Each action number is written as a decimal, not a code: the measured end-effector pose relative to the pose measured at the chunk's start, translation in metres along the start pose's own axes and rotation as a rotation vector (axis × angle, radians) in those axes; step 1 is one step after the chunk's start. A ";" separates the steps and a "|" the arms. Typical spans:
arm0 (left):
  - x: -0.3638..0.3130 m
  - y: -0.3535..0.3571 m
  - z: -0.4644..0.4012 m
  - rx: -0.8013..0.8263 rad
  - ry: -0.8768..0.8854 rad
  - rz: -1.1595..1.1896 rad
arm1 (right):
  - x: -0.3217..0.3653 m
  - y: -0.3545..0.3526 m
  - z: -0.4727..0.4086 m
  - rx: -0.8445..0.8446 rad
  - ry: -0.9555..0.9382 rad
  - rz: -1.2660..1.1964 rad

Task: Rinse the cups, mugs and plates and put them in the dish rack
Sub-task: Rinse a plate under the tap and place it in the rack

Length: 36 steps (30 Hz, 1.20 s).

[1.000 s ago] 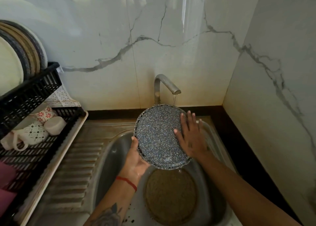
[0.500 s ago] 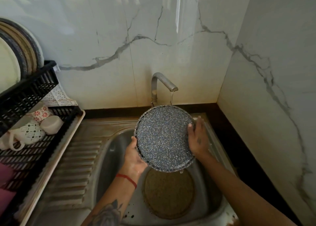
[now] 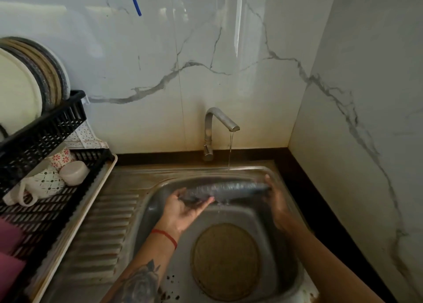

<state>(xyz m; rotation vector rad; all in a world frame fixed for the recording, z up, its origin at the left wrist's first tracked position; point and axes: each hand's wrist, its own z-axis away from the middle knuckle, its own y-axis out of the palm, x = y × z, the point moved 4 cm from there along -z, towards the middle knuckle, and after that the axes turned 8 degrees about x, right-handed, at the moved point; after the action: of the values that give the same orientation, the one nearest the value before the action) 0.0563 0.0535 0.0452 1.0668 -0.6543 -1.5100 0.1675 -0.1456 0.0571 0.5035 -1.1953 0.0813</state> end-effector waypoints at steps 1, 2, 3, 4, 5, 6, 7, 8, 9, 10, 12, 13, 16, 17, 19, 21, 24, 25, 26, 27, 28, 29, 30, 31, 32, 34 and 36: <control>-0.003 0.000 0.000 -0.023 0.070 -0.074 | 0.000 -0.005 0.000 0.024 0.003 0.092; -0.005 0.002 -0.001 -0.042 0.129 -0.174 | 0.000 -0.010 -0.001 0.039 0.001 0.190; -0.006 0.005 -0.002 -0.049 0.174 -0.285 | -0.002 -0.012 -0.003 0.054 0.010 0.260; -0.005 0.010 -0.004 -0.051 0.203 -0.374 | -0.003 -0.013 -0.005 0.073 0.017 0.294; -0.004 0.014 -0.004 -0.053 0.221 -0.448 | -0.005 -0.013 -0.007 0.078 0.016 0.313; -0.003 0.020 -0.003 -0.054 0.233 -0.514 | -0.004 -0.012 -0.009 0.074 0.000 0.321; -0.004 0.024 -0.004 -0.064 0.247 -0.572 | -0.003 -0.012 -0.012 0.057 -0.026 0.327; -0.005 0.026 -0.005 -0.079 0.264 -0.639 | -0.001 -0.011 -0.014 0.035 -0.064 0.325; -0.006 0.029 -0.007 -0.094 0.284 -0.708 | 0.005 -0.010 -0.016 0.008 -0.114 0.323; -0.006 0.029 -0.009 -0.114 0.300 -0.764 | 0.011 -0.009 -0.017 -0.024 -0.163 0.328; -0.005 0.028 -0.012 -0.191 0.302 -0.795 | 0.028 -0.005 -0.016 -0.082 -0.247 0.373; -0.003 0.023 -0.014 -0.235 0.280 -0.766 | 0.036 -0.001 -0.015 -0.090 -0.295 0.411; 0.017 0.011 -0.019 -0.347 0.126 -0.610 | 0.060 0.014 -0.007 -0.033 -0.450 0.581; 0.026 0.008 -0.020 -0.382 0.057 -0.567 | 0.066 0.021 -0.005 -0.020 -0.489 0.675; 0.047 0.005 -0.020 -0.424 -0.075 -0.463 | 0.073 0.033 -0.002 0.000 -0.559 0.881; 0.063 0.008 -0.019 -0.417 -0.161 -0.405 | 0.076 0.038 -0.002 -0.005 -0.615 1.001; 0.066 0.016 -0.016 -0.400 -0.189 -0.443 | 0.078 0.023 -0.011 -0.068 -0.585 1.017; 0.063 0.018 -0.016 -0.383 -0.172 -0.480 | 0.076 0.014 -0.016 -0.089 -0.545 1.021; 0.060 0.023 -0.015 -0.358 -0.125 -0.521 | 0.071 0.003 -0.022 -0.108 -0.483 1.025; 0.056 0.027 -0.014 -0.330 -0.053 -0.563 | 0.064 -0.007 -0.028 -0.127 -0.410 1.017; 0.052 0.032 -0.012 -0.295 0.027 -0.612 | 0.056 -0.016 -0.032 -0.140 -0.342 0.986; 0.050 0.037 -0.010 -0.260 0.111 -0.655 | 0.046 -0.023 -0.035 -0.141 -0.287 0.922; 0.047 0.041 -0.006 -0.231 0.197 -0.668 | 0.036 -0.028 -0.036 -0.133 -0.244 0.820; 0.045 0.044 -0.003 -0.208 0.276 -0.656 | 0.026 -0.030 -0.038 -0.117 -0.208 0.687; 0.042 0.045 0.001 -0.197 0.342 -0.672 | 0.016 -0.031 -0.040 -0.097 -0.172 0.551; 0.038 0.044 0.010 -0.193 0.440 -0.812 | -0.002 -0.027 -0.043 -0.058 -0.058 0.367; 0.035 0.037 0.017 -0.147 0.475 -0.972 | -0.023 -0.022 -0.046 -0.054 0.071 0.290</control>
<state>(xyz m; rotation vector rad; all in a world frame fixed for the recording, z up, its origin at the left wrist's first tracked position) 0.0590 0.0093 0.0751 1.6675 0.3830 -1.9393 0.2058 -0.1419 0.0168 0.2755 -1.1909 0.3117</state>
